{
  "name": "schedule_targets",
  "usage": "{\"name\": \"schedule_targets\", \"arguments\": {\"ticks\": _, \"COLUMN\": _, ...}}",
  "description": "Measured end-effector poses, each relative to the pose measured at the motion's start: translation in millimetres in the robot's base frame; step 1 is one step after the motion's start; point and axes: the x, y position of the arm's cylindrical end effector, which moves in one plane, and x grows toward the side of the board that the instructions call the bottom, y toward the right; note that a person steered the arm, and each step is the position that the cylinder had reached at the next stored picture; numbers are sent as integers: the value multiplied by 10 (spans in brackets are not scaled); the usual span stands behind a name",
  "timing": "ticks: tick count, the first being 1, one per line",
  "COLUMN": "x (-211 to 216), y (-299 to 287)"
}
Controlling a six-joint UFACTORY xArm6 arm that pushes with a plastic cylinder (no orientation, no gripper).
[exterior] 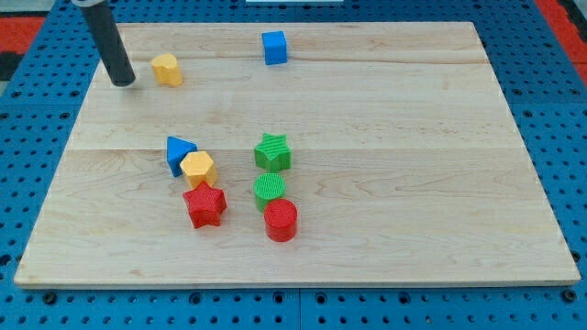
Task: Push the yellow heart close to the blue triangle
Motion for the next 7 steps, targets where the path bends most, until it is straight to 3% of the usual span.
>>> {"name": "schedule_targets", "arguments": {"ticks": 1, "x": -307, "y": 10}}
{"name": "schedule_targets", "arguments": {"ticks": 3, "x": -332, "y": 1221}}
{"name": "schedule_targets", "arguments": {"ticks": 4, "x": -43, "y": 1012}}
{"name": "schedule_targets", "arguments": {"ticks": 5, "x": -478, "y": 841}}
{"name": "schedule_targets", "arguments": {"ticks": 6, "x": -521, "y": 432}}
{"name": "schedule_targets", "arguments": {"ticks": 7, "x": -184, "y": 376}}
